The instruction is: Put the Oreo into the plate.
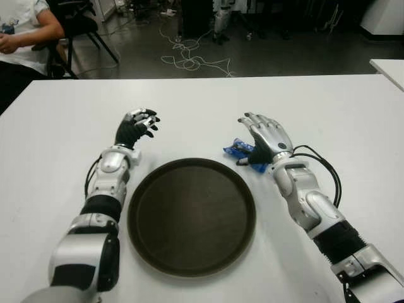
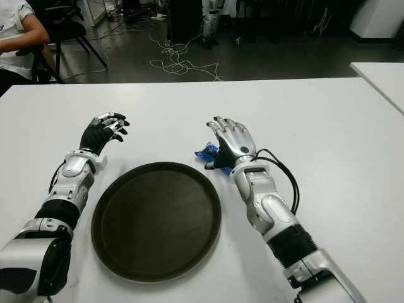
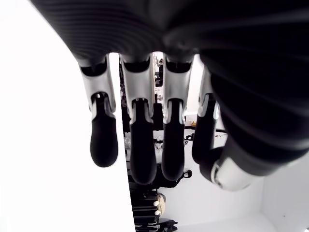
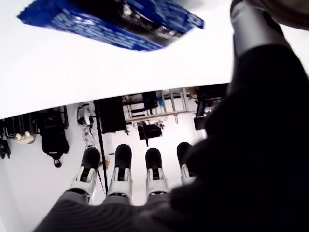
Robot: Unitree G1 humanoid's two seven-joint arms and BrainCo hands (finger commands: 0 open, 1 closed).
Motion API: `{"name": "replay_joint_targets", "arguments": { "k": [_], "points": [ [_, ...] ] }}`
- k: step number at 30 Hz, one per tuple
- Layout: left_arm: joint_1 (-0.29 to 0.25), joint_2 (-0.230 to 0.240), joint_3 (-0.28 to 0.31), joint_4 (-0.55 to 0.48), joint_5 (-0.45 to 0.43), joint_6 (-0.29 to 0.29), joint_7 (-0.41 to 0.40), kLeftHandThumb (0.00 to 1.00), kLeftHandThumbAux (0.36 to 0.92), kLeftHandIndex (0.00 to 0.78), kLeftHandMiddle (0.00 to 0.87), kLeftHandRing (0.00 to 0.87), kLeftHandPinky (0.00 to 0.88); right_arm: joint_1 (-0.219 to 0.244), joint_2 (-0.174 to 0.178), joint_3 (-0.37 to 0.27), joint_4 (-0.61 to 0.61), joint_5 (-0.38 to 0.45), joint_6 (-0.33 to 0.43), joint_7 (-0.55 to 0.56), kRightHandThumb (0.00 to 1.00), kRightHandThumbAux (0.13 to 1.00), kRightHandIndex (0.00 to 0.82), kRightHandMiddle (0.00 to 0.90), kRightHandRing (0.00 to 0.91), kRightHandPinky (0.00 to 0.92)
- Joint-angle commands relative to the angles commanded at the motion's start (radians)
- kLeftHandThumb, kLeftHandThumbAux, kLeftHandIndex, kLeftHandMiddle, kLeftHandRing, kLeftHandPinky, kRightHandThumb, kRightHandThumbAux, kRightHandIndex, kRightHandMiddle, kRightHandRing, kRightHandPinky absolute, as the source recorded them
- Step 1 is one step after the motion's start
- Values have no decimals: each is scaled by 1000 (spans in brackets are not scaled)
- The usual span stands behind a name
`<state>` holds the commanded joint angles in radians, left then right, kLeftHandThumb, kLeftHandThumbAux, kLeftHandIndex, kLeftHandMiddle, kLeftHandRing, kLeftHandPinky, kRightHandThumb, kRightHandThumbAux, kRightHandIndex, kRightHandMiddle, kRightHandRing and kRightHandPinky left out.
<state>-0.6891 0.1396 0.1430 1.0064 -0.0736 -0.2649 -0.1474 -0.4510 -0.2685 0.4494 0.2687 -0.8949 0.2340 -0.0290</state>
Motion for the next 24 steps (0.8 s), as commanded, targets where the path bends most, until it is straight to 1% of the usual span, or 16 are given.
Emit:
{"name": "replay_joint_targets", "arguments": {
  "k": [11,16,24],
  "points": [
    [1,-1,-2,-4,4,3,8,835,672,419,466,525,592,-30,1,2,61,2,3,-1,0,761,74,86,96,122],
    [0,-1,-3,-4,5,4,8,835,672,419,466,519,584,-40,0,5,87,5,-6,-8,0,756,83,102,119,142],
    [0,0,-7,-5,10,0,8,834,672,419,466,518,594,-54,-3,6,130,13,-24,-23,0,761,90,117,139,171]
  ]
}}
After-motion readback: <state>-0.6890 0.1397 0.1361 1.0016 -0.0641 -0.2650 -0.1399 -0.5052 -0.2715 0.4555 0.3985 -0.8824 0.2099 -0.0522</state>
